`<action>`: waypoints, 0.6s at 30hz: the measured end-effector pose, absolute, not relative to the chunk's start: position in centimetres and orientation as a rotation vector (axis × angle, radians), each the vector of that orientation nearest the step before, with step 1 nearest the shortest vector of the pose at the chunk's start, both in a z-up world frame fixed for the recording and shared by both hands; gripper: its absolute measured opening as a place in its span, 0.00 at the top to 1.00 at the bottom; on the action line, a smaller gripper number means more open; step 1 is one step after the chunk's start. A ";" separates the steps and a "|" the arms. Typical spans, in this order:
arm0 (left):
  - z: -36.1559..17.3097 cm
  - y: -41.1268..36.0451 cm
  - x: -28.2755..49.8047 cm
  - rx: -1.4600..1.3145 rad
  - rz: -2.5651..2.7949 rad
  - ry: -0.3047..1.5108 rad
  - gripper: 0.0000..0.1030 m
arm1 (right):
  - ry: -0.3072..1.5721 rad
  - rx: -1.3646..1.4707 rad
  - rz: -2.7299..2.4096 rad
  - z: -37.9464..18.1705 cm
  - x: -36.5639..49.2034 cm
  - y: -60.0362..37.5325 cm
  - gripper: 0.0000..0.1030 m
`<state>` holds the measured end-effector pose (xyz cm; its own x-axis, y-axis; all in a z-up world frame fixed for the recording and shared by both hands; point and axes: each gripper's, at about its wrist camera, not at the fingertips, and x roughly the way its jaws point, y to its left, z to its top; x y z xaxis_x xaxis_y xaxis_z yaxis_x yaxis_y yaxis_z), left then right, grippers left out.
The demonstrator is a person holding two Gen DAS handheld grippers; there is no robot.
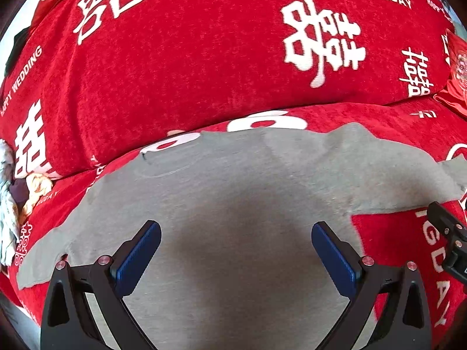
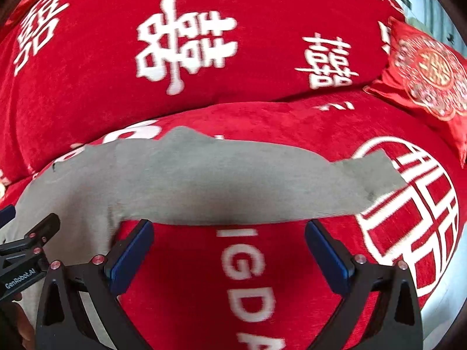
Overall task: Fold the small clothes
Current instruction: 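Move the right tool to the sweater sleeve cuff and close on it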
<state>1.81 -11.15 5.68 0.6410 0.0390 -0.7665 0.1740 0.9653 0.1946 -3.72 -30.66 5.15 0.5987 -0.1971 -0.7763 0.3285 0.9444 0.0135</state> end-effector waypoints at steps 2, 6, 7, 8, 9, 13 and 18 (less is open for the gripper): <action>5.7 -12.1 1.9 0.271 -0.087 0.875 0.00 | 0.882 0.180 -0.328 4.9 -4.1 -32.0 0.01; 5.4 -13.7 2.2 0.290 -0.100 0.890 0.00 | 0.890 0.241 -0.388 4.4 -5.0 -35.9 0.01; 5.2 -14.1 2.3 0.293 -0.103 0.895 0.00 | 0.888 0.270 -0.403 4.2 -5.3 -37.2 0.01; 5.2 -14.4 2.3 0.295 -0.106 0.899 0.00 | 0.884 0.288 -0.413 4.1 -5.5 -38.1 0.01; 5.0 -14.7 2.3 0.297 -0.108 0.903 0.00 | 0.878 0.308 -0.423 4.0 -5.7 -39.1 0.01; 4.7 -15.5 2.5 0.307 -0.110 0.912 0.00 | 0.866 0.409 -0.439 3.2 -5.6 -43.6 0.01; 4.6 -15.5 3.5 0.300 -0.090 0.927 0.00 | 0.841 0.537 -0.402 2.3 -4.4 -47.1 0.05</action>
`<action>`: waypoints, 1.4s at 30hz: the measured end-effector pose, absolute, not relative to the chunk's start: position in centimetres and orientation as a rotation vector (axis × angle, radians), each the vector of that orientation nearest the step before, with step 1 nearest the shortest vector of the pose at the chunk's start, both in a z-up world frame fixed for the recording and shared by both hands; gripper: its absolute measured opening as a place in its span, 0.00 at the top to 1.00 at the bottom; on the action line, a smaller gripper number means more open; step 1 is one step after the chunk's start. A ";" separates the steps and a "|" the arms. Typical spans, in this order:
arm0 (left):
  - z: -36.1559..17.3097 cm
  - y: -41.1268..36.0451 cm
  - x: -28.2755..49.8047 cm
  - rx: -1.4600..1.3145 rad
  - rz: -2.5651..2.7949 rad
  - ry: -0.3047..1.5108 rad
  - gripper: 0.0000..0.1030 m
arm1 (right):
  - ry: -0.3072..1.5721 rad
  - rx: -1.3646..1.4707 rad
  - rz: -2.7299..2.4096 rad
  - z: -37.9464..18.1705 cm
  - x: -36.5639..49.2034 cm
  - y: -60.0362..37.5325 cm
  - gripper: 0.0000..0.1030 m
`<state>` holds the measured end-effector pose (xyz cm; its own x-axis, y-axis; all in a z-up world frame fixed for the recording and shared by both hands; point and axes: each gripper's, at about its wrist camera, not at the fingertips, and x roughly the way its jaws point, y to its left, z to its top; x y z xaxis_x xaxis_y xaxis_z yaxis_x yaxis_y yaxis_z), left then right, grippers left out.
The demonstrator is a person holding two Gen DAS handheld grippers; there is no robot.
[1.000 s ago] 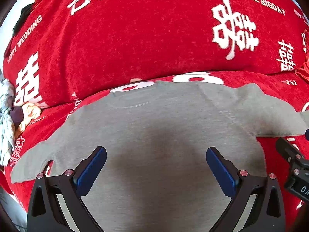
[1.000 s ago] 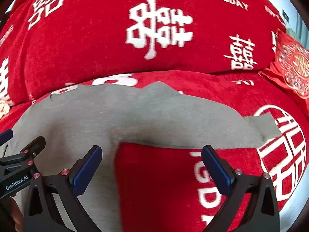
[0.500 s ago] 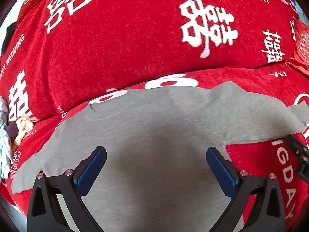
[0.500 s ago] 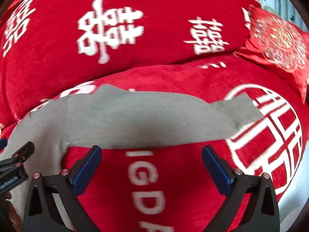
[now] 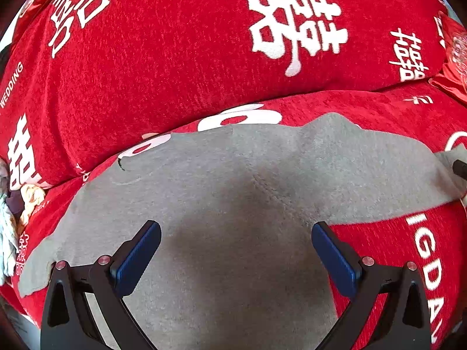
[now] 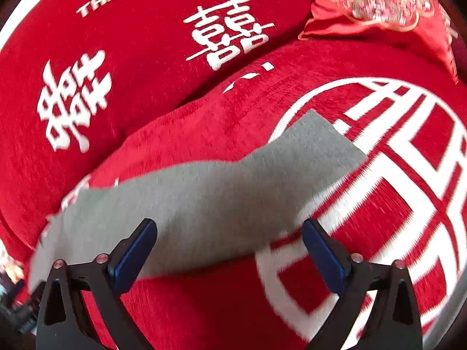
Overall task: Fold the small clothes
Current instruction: 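Move the right tool to the sweater sleeve cuff and close on it, then lift the gripped sleeve cuff up with the right tool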
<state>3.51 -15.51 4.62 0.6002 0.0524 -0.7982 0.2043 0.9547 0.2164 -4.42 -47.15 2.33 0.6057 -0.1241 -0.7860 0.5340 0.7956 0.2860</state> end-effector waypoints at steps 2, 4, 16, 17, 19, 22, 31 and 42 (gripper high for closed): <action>4.7 -15.2 4.2 0.280 -0.079 0.941 0.00 | 0.828 0.577 -0.403 1.9 -3.6 -48.4 0.09; 4.7 -15.0 4.8 0.267 -0.071 0.950 0.00 | 0.814 0.599 -0.405 1.5 -2.8 -49.4 0.13; 2.9 -15.7 7.6 0.214 -0.076 1.029 0.00 | 0.672 0.666 -0.284 3.2 -5.3 -51.9 0.98; 2.7 -15.9 7.9 0.213 -0.077 1.034 0.00 | 0.664 0.678 -0.289 3.4 -5.9 -52.2 0.98; 2.5 -16.3 8.1 0.209 -0.081 1.042 0.00 | 0.685 0.757 -0.255 2.9 -6.5 -53.1 0.93; 2.5 -16.7 8.0 0.208 -0.094 1.038 0.00 | 0.727 0.830 -0.173 2.3 -7.1 -53.2 0.61; 2.4 -16.1 8.4 0.189 -0.088 1.044 0.00 | 0.753 0.939 -0.217 0.3 -5.7 -53.4 0.38; 3.0 -13.6 11.5 0.089 -0.058 1.060 0.00 | 0.673 0.929 -0.229 -0.1 -4.5 -54.9 0.95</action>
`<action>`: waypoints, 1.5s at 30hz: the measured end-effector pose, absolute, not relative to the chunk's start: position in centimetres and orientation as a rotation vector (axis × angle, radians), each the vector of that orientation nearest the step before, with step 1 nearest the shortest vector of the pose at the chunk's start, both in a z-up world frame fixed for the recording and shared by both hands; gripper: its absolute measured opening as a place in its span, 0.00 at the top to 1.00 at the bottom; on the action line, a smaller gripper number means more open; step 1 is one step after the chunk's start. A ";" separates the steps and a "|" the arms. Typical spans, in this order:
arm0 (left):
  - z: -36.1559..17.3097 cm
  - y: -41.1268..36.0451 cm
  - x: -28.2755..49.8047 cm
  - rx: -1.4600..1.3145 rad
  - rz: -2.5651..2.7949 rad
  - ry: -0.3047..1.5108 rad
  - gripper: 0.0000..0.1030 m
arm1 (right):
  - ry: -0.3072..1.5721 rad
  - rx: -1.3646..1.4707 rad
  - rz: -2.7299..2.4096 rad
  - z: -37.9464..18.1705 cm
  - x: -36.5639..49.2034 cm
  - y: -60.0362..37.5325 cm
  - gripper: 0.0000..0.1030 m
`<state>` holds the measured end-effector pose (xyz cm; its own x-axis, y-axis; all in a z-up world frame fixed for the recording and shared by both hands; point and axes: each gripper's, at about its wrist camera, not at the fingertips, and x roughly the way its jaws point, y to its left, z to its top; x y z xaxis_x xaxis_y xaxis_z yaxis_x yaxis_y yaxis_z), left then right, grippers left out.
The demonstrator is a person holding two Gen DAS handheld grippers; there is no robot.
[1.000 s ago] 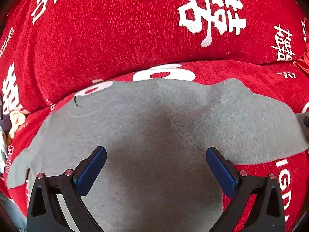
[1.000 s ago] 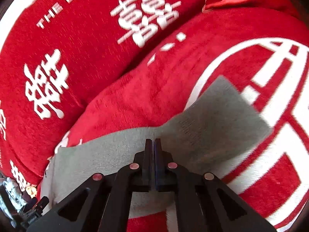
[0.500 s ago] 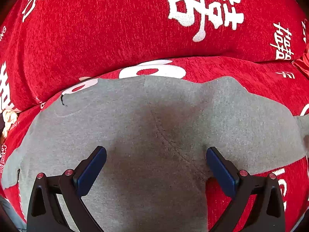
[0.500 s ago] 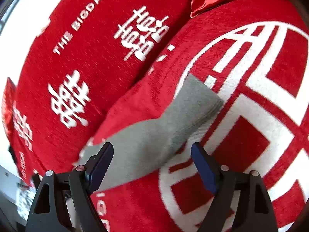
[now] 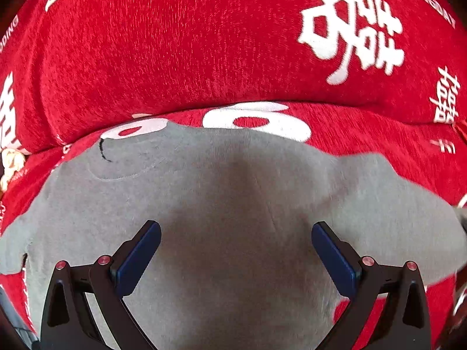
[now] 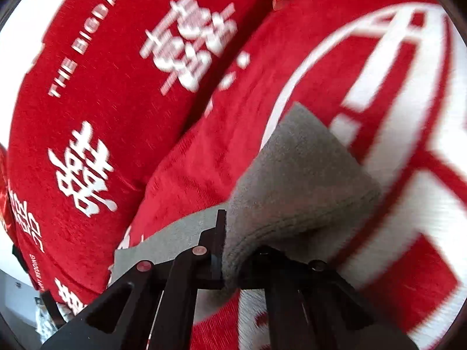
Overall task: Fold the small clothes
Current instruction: 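Lift the gripped sleeve cuff up with the right tool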
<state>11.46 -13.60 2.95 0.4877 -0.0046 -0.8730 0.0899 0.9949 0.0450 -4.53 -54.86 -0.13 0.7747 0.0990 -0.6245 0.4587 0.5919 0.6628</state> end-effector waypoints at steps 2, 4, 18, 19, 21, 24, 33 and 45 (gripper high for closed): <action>2.7 -14.0 12.4 0.057 -0.069 1.080 0.00 | 0.622 0.880 -0.241 1.4 -6.0 -54.2 0.95; 1.9 -15.3 13.0 0.042 -0.104 1.113 0.00 | 0.609 0.825 -0.262 2.4 -7.1 -53.4 0.95; 2.7 -15.0 9.4 0.122 -0.181 1.080 0.00 | 0.633 0.536 -0.330 7.6 -6.0 -49.7 0.96; 2.9 -14.3 9.1 0.114 -0.184 1.074 0.00 | 0.630 0.503 -0.327 8.6 -5.7 -48.8 0.96; 3.3 -13.1 8.8 0.094 -0.189 1.067 0.00 | 0.625 0.458 -0.319 10.0 -5.3 -47.5 0.96; 3.7 -10.9 8.2 0.056 -0.193 1.057 0.00 | 0.622 0.394 -0.301 12.1 -4.3 -44.8 0.96; 4.6 -3.9 6.2 -0.038 -0.196 1.033 0.00 | 0.621 0.244 -0.233 16.4 -1.3 -35.1 0.96; 3.5 5.6 4.9 -0.141 -0.147 1.039 0.00 | 0.636 0.135 -0.124 18.1 3.1 -21.8 0.96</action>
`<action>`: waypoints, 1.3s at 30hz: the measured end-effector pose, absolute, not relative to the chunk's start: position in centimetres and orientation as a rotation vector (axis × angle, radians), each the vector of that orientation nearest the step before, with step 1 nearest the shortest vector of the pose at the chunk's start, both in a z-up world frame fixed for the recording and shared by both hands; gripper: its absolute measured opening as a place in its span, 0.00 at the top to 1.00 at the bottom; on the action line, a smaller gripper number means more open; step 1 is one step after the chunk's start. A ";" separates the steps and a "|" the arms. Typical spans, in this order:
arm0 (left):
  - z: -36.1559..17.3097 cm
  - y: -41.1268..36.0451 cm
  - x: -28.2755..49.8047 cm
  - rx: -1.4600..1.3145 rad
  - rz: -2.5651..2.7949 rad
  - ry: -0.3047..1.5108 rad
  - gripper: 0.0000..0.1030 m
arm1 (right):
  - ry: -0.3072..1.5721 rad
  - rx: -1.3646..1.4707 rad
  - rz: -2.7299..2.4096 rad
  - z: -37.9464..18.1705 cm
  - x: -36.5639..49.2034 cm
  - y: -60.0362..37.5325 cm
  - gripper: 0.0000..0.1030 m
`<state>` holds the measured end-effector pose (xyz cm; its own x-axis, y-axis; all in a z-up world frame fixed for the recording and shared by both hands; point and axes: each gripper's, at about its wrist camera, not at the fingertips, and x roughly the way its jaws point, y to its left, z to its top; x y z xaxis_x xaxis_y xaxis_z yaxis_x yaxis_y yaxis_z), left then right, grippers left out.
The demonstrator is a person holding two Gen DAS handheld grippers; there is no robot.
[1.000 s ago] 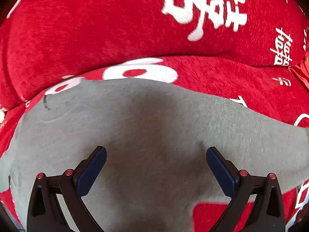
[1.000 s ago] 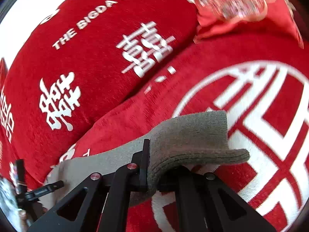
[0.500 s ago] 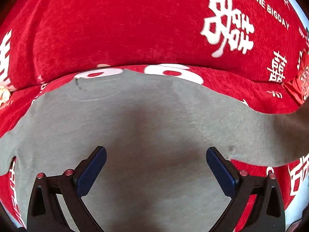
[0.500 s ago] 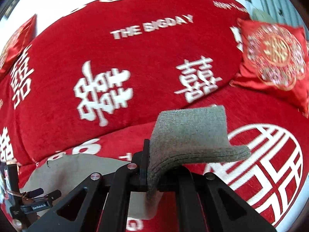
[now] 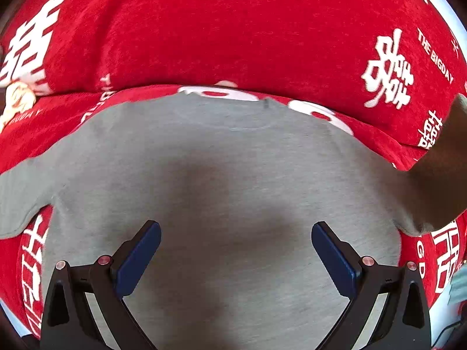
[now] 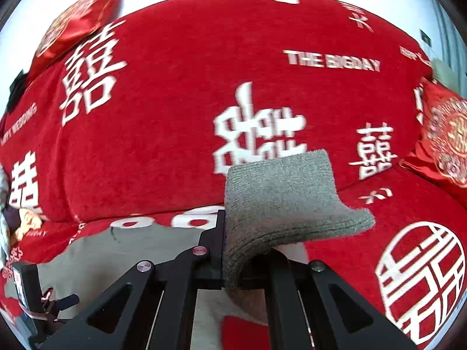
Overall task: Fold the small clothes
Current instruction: 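Lift the gripped sleeve cuff up with the right tool, then carry the sleeve across the sweater body and open the right tool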
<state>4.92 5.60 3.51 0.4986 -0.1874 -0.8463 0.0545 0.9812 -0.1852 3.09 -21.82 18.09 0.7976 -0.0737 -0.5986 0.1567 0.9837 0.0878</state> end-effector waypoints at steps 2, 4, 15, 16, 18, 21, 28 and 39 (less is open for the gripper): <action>3.2 7.0 4.7 -0.142 -0.132 1.039 0.00 | 0.648 0.115 -0.106 17.8 3.7 -19.5 0.96; 2.8 8.2 4.5 -0.153 -0.119 1.043 0.00 | 0.657 0.093 -0.092 17.5 4.2 -17.5 0.96; 1.5 15.3 3.7 -0.246 -0.048 1.054 0.00 | 0.712 -0.045 -0.006 14.3 6.5 -6.2 0.96; 1.6 15.9 3.6 -0.256 -0.042 1.050 0.00 | 0.720 -0.060 0.006 13.8 6.7 -4.9 0.96; 1.7 17.0 3.3 -0.273 -0.034 1.041 0.00 | 0.732 -0.082 0.021 13.2 7.0 -3.1 0.96; 1.7 18.5 3.0 -0.294 -0.023 1.035 0.00 | 0.765 -0.111 0.050 11.6 7.6 -0.2 0.96; 0.5 21.1 2.3 -0.342 0.003 1.045 0.00 | 0.843 -0.186 0.097 7.4 8.6 5.2 0.96; -0.5 24.0 0.5 -0.403 0.019 1.047 0.00 | 0.956 -0.273 0.106 2.4 8.6 8.3 0.92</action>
